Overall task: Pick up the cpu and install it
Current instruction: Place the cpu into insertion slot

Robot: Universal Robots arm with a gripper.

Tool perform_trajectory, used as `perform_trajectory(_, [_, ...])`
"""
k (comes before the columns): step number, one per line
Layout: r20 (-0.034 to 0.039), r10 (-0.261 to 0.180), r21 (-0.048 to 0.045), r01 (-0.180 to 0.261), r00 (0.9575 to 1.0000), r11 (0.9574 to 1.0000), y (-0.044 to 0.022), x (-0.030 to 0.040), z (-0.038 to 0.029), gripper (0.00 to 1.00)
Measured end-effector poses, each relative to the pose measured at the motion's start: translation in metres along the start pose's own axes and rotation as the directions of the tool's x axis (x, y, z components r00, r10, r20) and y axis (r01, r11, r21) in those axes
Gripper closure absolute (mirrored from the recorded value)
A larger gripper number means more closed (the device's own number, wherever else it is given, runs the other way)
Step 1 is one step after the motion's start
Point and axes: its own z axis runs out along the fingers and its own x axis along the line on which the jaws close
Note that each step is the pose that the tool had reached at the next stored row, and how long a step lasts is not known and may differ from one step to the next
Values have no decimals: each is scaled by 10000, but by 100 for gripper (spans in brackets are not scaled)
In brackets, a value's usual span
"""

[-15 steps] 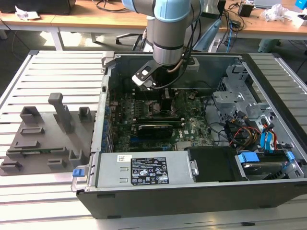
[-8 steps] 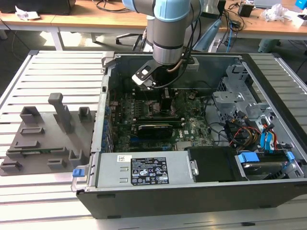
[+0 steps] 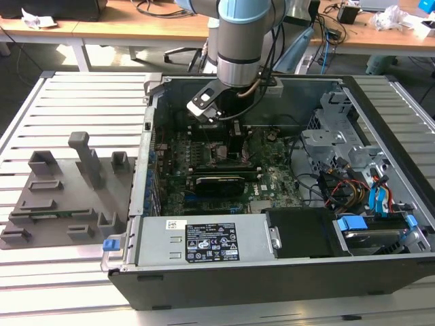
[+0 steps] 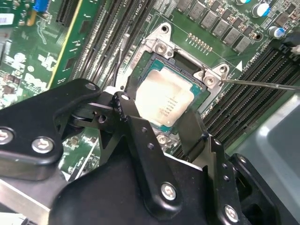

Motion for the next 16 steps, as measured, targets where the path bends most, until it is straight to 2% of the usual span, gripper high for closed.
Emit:
perform_trajectory(3, [33,0,-1,0,10000,10000,0,-6,-58,38])
perform_trajectory(5, [36,1,-2,-1,10000,10000,0,-7,-67,40])
perform_trajectory(6, [20,1,-4,-1,10000,10000,-2,-9,-68,47])
perform_trajectory(7, [-29,0,-6,0,10000,10000,-7,-15,-67,59])
perform_trajectory(8, [-97,-3,-9,3,10000,10000,-14,-22,-67,59])
perform_trajectory(9, [-200,-11,-13,11,9998,10000,-26,-32,-66,71])
perform_trajectory(10, [-278,-22,-16,21,9996,10000,-38,-37,-65,71])
perform_trajectory(11, [-384,-34,-20,33,9993,10000,-53,-43,-63,71])
perform_trajectory(13, [-547,-54,-26,53,9985,10000,-74,-54,-61,83])
perform_trajectory(14, [-616,-65,-30,64,9981,10000,-82,-60,-59,83])
perform_trajectory(15, [-718,-81,-35,79,9974,10000,-91,-72,-57,89])
perform_trajectory(16, [-748,-86,-35,83,9972,10000,-92,-83,-54,89])
